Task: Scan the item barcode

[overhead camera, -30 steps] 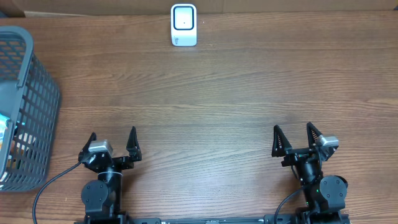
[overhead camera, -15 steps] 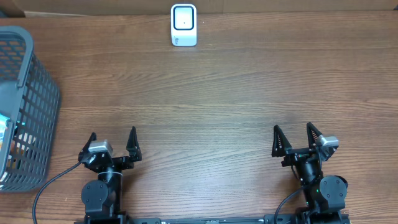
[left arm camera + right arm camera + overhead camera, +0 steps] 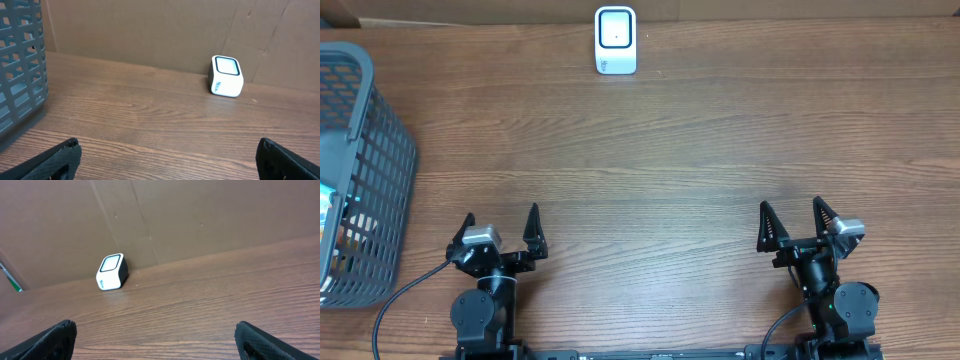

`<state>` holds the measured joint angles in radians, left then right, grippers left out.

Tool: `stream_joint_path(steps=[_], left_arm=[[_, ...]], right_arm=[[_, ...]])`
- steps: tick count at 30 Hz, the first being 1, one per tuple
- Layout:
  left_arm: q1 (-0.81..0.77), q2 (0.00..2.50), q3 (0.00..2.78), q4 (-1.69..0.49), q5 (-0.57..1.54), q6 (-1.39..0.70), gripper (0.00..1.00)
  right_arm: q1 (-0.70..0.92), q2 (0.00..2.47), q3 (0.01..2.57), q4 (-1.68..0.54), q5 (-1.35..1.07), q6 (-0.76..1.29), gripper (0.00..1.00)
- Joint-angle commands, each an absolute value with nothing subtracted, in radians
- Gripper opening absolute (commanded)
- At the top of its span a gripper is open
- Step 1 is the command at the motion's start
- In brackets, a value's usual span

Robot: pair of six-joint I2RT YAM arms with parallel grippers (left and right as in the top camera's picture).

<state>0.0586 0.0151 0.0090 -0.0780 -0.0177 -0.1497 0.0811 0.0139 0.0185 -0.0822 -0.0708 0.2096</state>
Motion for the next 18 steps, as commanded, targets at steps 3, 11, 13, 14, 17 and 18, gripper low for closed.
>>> stream_joint_path(steps=[3,11,13,14,17,18], left_arm=[[0.052,0.006,0.005,-0.077,-0.002,-0.153,1.0],[0.052,0.028,0.15,-0.151,0.05,-0.165,1.0],[0.052,0.071,0.23,-0.173,0.044,-0.165,1.0],[0.052,0.099,0.271,-0.183,0.044,-0.165,1.0],[0.052,0.23,0.425,-0.24,0.046,-0.165,1.0],[0.052,0.293,0.492,-0.276,0.048,-0.165,1.0]], right_arm=[[0.091,0.003,0.008,-0.078,-0.068,0.216,1.0],[0.091,0.003,0.008,-0.078,-0.068,0.216,1.0],[0.091,0.003,0.008,-0.078,-0.068,0.216,1.0],[0.091,0.003,0.008,-0.078,-0.068,0.216,1.0],[0.091,0.003,0.008,-0.078,-0.068,0.216,1.0],[0.091,0.003,0.008,-0.078,-0.068,0.216,1.0]])
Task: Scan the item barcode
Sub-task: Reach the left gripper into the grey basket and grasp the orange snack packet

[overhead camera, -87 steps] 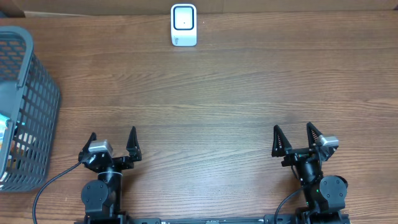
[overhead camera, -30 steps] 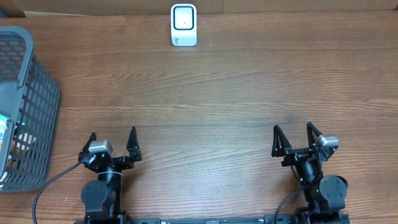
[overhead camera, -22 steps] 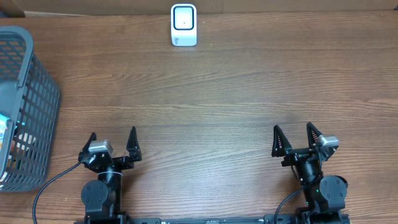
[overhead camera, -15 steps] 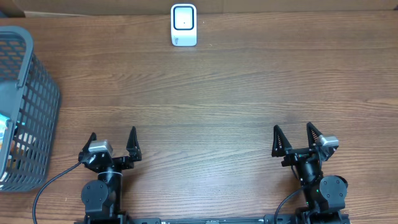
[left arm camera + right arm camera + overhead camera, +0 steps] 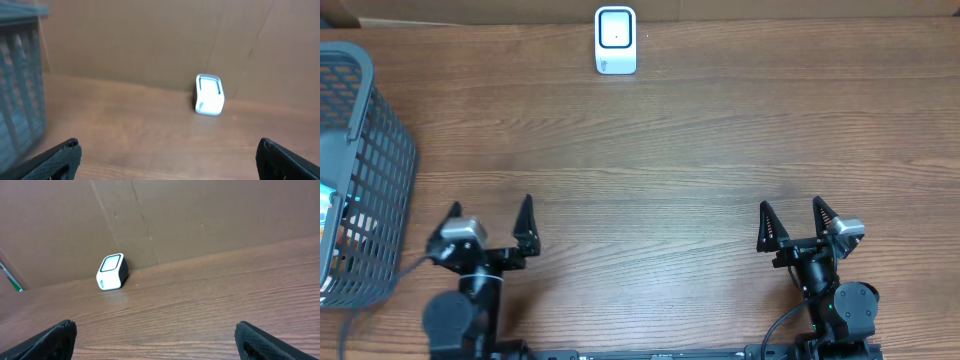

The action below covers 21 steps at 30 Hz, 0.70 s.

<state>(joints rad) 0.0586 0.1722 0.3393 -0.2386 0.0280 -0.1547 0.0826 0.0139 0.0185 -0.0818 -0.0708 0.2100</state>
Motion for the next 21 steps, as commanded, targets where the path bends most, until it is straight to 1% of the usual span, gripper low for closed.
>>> stream_joint_path(steps=[1,4,10,12,15,21], left_arm=[[0.052,0.35,0.552,-0.311,0.055,-0.165,1.0],[0.052,0.55,0.77,-0.455,0.083,-0.165,1.0],[0.052,0.968,1.318,-0.914,0.169,-0.148,1.0],[0.052,1.085,1.467,-1.033,0.177,-0.149,1.0],[0.052,1.23,1.597,-1.118,0.177,-0.149,1.0],[0.052,1.403,1.623,-1.151,0.212,-0.15,1.0]], right_arm=[[0.091,0.003,0.008,-0.078,-0.068,0.216,1.0],[0.091,0.003,0.008,-0.078,-0.068,0.216,1.0],[0.091,0.003,0.008,-0.078,-0.068,0.216,1.0],[0.091,0.003,0.008,-0.078,-0.068,0.216,1.0],[0.091,0.003,0.008,-0.078,-0.068,0.216,1.0],[0.091,0.003,0.008,-0.078,-0.068,0.216,1.0]])
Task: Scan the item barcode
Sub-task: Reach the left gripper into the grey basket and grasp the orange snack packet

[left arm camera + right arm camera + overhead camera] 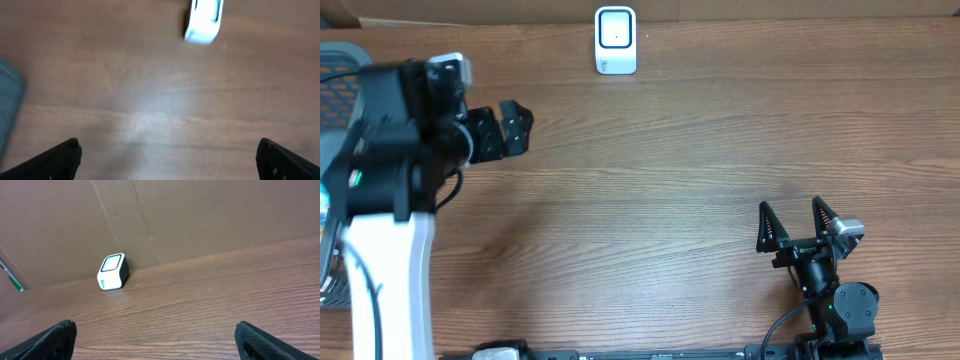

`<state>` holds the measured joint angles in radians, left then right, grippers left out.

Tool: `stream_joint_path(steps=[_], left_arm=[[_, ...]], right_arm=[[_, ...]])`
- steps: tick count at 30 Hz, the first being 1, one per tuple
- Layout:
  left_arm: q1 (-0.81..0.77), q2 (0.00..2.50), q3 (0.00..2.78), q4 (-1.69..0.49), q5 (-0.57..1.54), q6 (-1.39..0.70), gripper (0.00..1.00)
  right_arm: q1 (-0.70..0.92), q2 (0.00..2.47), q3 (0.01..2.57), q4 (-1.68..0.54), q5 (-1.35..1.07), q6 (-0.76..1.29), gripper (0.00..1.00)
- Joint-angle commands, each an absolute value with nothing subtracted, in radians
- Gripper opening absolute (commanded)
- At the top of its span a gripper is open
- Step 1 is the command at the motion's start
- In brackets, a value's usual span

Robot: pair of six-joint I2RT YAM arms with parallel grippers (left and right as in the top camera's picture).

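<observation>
The white barcode scanner [616, 40] stands at the table's far edge, also in the left wrist view [204, 22] and the right wrist view [112, 272]. The item is hidden; the raised left arm covers most of the grey basket [342, 52] at the far left. My left gripper [506, 130] hangs high over the table just right of the basket, open and empty [167, 165], its view blurred. My right gripper [798, 224] rests open near the front right, nothing between its fingers [160, 342].
A brown cardboard wall [200, 215] runs behind the scanner along the table's back. The basket's blurred grey edge [7, 100] shows at the left of the left wrist view. The wooden table [700, 160] spreads between the grippers and the scanner.
My left arm has risen and swung up toward the back left, now beside the basket, its camera looking down at the table. Its gripper stays open. The right arm has not moved.
Both grippers rested open near the table's front edge, facing the scanner. Then the left arm had shifted slightly left. Now it stands raised next to the basket, still open and empty. The right arm kept its place throughout.
</observation>
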<state>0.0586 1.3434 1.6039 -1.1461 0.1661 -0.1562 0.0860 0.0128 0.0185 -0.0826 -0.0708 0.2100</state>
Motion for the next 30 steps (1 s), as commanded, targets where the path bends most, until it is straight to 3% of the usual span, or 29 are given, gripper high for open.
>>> stream_joint_path(steps=[1,10,16,23,30], left_arm=[[0.054,1.42,1.633,-1.152,0.219,-0.168,0.96],[0.237,1.444,1.977,-1.181,0.175,-0.405,0.98],[0.468,1.445,2.077,-1.209,-0.064,-0.503,1.0],[0.725,1.523,2.077,-1.304,-0.099,-0.433,1.0],[0.853,1.64,2.077,-1.47,-0.13,-0.414,0.97]], right_arm=[[0.091,0.003,0.008,-0.078,-0.068,0.216,1.0],[0.091,0.003,0.008,-0.078,-0.068,0.216,1.0],[0.091,0.003,0.008,-0.078,-0.068,0.216,1.0],[0.091,0.003,0.008,-0.078,-0.068,0.216,1.0],[0.091,0.003,0.008,-0.078,-0.068,0.216,1.0]])
